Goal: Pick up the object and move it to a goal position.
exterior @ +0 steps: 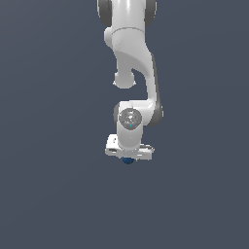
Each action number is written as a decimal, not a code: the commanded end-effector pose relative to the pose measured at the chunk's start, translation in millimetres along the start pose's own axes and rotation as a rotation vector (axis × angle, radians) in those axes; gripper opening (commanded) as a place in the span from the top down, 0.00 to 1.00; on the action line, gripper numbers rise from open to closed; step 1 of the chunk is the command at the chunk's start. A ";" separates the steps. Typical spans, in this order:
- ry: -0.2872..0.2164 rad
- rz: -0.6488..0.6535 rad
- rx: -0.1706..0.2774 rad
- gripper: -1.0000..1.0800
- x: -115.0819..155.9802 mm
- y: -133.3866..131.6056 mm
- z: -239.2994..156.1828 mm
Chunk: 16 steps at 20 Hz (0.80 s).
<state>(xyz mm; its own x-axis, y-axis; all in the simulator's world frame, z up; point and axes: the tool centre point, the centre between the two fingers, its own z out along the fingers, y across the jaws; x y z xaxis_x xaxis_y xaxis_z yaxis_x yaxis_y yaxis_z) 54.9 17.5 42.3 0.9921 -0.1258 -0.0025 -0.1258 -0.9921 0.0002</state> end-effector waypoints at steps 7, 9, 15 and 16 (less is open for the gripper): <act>0.002 0.001 0.000 1.00 -16.0 26.6 -42.6; 0.002 0.001 0.000 1.00 -19.9 33.0 -52.9; 0.002 0.001 0.000 1.00 -26.8 45.6 -73.1; 0.002 0.001 0.000 1.00 -27.2 46.7 -74.9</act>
<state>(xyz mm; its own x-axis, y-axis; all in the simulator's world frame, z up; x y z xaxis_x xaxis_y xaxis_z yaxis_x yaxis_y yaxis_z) 23.8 -23.7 113.4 0.9919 -0.1270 0.0000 -0.1270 -0.9919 -0.0001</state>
